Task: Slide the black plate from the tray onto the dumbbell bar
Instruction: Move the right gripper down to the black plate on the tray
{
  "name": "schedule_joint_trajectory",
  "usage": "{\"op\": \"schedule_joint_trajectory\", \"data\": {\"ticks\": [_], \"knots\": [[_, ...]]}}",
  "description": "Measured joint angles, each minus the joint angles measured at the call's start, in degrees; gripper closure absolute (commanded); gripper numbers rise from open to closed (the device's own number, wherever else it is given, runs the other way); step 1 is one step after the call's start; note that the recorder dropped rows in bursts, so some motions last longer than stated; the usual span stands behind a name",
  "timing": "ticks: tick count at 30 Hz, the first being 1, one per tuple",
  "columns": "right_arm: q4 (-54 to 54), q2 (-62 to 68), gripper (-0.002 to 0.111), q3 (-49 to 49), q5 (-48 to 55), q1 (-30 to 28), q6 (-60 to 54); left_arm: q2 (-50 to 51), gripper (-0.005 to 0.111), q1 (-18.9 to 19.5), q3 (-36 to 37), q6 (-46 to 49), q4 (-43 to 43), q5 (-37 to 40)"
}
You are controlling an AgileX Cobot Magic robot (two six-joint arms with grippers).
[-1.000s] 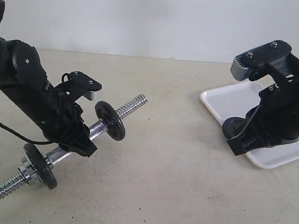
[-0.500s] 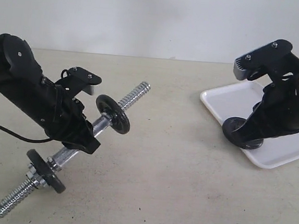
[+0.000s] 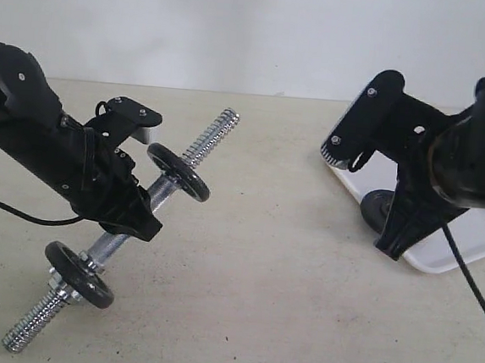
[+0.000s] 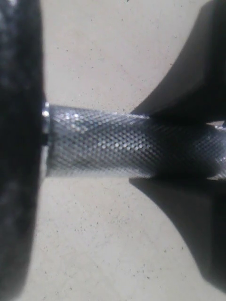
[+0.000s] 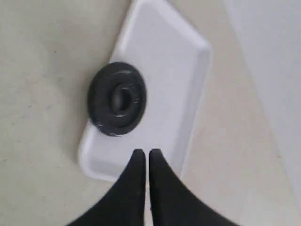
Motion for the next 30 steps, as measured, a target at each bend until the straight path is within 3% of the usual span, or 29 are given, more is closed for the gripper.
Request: {"op": "schedule_joint_trajectory", "data": {"ticks": [9,14,21,30], "knots": [[-24.69,0.00,0.109,8.48,11.43,11.03,24.98,0.00,0.102,0.00,0.00,0.00,0.00,0.00],[-32.83,0.00,0.109,15.94,19.24,15.05,35.14,0.00,0.102,0.00,0.00,0.00,0.00,0.00],[-34.96,0.00,0.109,19.50,20.87,18.47,44.27,0.00,0.102,0.00,0.00,0.00,0.00,0.00],[-33.96,2.06,0.109,19.86,20.64,18.59,45.42,0.00,0.102,0.00,0.00,0.00,0.00,0.00]]}}
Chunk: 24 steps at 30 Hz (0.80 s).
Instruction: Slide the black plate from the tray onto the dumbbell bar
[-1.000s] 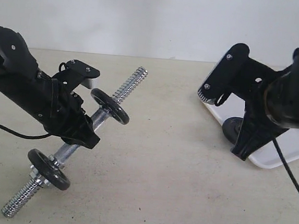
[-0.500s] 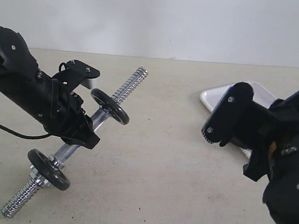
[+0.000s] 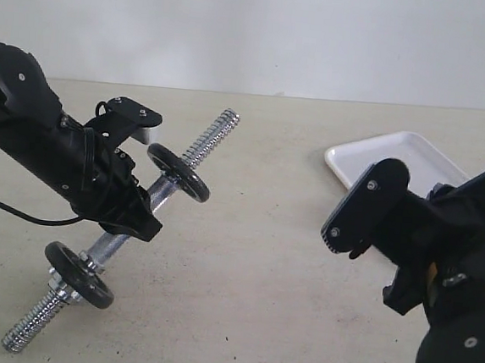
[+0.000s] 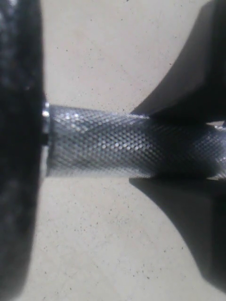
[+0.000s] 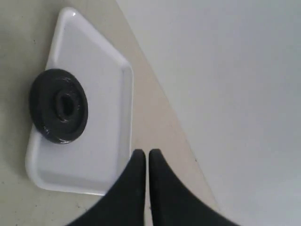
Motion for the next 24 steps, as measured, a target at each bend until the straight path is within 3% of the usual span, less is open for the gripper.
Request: {"op": "schedule_joint_trajectory", "data": {"ticks": [11,24], "knots": [[0.24,16.51,0.109,-0.10,1.59,0.00,10.42,0.00,0.102,0.00,0.00,0.00,0.00,0.00],[-9.07,27.48,0.109,-0.20,-0.28,0.00,20.20,0.00,0.102,0.00,0.00,0.00,0.00,0.00]]}}
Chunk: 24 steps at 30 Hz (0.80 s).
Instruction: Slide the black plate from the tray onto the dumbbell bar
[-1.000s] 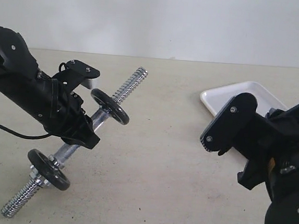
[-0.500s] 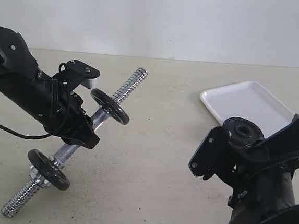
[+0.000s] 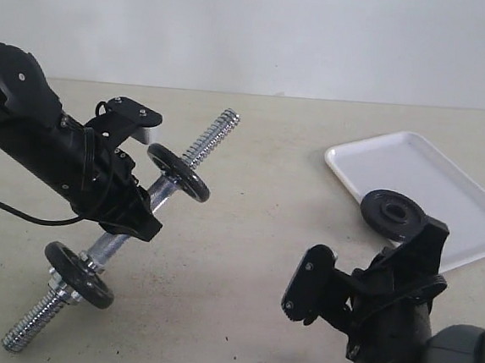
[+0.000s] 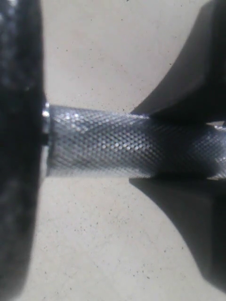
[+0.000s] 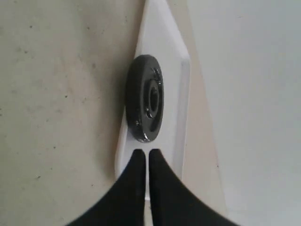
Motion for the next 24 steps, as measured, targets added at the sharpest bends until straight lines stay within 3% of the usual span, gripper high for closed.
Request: {"op": "schedule_joint_trajectory", "data": {"ticks": [12,16,24], "knots": [[-0.61,5.18,0.109,-1.73,0.99,-0.12,0.28,-3.59,0.102,0.00,0.00,0.00,0.00,0.74],[-0.95,5.27,0.106,-4.69,0.10,-4.20,-0.69,-3.59,0.102,0.00,0.00,0.00,0.00,2.11],[-0.84,5.27,0.078,-5.13,-0.15,-7.02,-3.17,-3.59,0.102,0.00,0.00,0.00,0.00,2.19]]}}
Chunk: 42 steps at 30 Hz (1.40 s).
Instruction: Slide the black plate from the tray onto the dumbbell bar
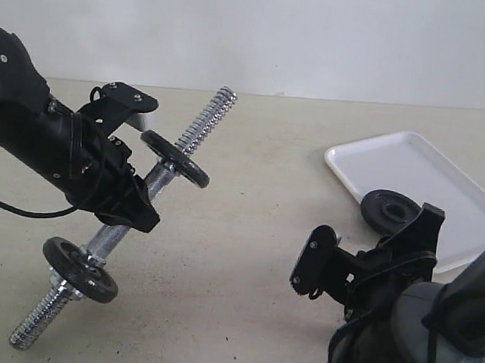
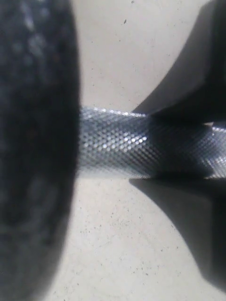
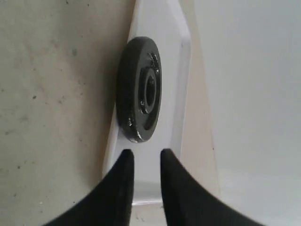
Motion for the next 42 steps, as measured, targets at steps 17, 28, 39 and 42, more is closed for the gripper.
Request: {"op": "schedule_joint_trajectory", "data": {"ticks": [17,28,39,42], "knots": [[0.00,0.00,0.066,-0.57,-3.27,-0.11,-0.10,0.00,0.102,0.00,0.00,0.00,0.00,0.00],[-0.11,0.00,0.041,-3.63,-5.81,-0.19,-0.72,0.00,0.102,0.00,0.00,0.00,0.00,0.00],[-0.11,0.00,0.041,-3.75,-4.24,-0.19,-0.84,0.00,0.102,0.00,0.00,0.00,0.00,0.00],[-0.11,0.00,0.041,-3.75,-4.24,-0.19,-0.84,0.00,0.102,0.00,0.00,0.00,0.00,0.00]]}}
